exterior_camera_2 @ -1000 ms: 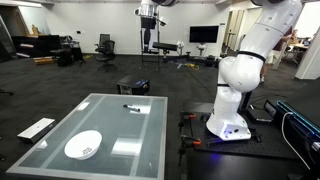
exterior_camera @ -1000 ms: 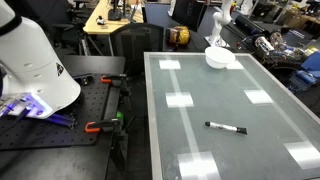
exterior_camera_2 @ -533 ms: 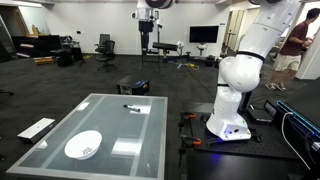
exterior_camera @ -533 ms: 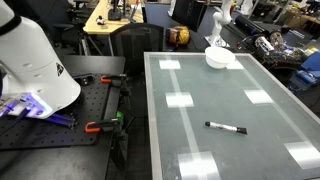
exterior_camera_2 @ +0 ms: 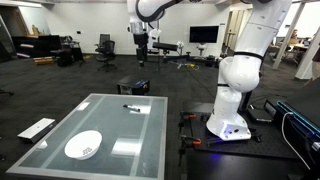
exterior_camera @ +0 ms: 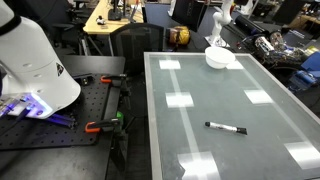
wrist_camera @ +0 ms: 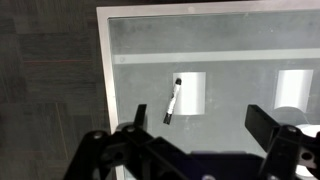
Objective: Put the marker in the bowl
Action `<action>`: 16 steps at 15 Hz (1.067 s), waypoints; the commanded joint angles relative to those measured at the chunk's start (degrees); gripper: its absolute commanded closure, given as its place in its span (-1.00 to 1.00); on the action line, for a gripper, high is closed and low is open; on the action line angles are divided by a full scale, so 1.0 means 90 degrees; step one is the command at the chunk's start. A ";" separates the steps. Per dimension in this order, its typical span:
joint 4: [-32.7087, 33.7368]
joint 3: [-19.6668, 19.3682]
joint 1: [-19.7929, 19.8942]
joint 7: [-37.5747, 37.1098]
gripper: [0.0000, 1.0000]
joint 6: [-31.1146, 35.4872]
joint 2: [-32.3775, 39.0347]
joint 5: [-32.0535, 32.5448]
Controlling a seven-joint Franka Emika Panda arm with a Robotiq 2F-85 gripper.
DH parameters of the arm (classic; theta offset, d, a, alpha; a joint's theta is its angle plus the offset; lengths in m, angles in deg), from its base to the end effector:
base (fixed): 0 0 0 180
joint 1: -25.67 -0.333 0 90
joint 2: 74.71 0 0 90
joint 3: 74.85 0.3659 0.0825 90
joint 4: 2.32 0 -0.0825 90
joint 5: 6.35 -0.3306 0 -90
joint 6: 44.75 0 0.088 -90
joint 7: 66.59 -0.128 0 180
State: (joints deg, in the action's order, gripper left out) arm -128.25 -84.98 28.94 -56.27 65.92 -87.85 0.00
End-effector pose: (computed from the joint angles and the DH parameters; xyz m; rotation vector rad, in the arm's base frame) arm 0.4031 -0.1120 0.5234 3.0870 -0.0111 -0.0796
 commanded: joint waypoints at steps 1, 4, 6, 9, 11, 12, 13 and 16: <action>-0.0282 0.0179 0.0145 -0.0642 -1.00 0.0508 0.0213 -0.0008; -0.0554 0.0224 0.0157 -0.1118 -1.00 0.1178 0.0424 0.0040; -0.0693 0.0252 0.0165 -0.1420 -1.00 0.1683 0.0640 0.0116; -0.0783 0.0271 0.0166 -0.1742 -1.00 0.2258 0.1012 0.0238; -0.0810 0.0264 0.0161 -0.1864 -1.00 0.2659 0.1281 0.0351; -0.0819 0.0256 0.0158 -0.1957 -1.00 0.2865 0.1422 0.0429; -0.0813 0.0245 0.0152 -0.2053 -1.00 0.3028 0.1554 0.0491; -0.0766 0.0211 0.0116 -0.2264 -1.00 0.3309 0.1960 0.0661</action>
State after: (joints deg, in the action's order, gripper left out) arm -135.58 -84.04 29.10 -73.77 93.32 -73.04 3.97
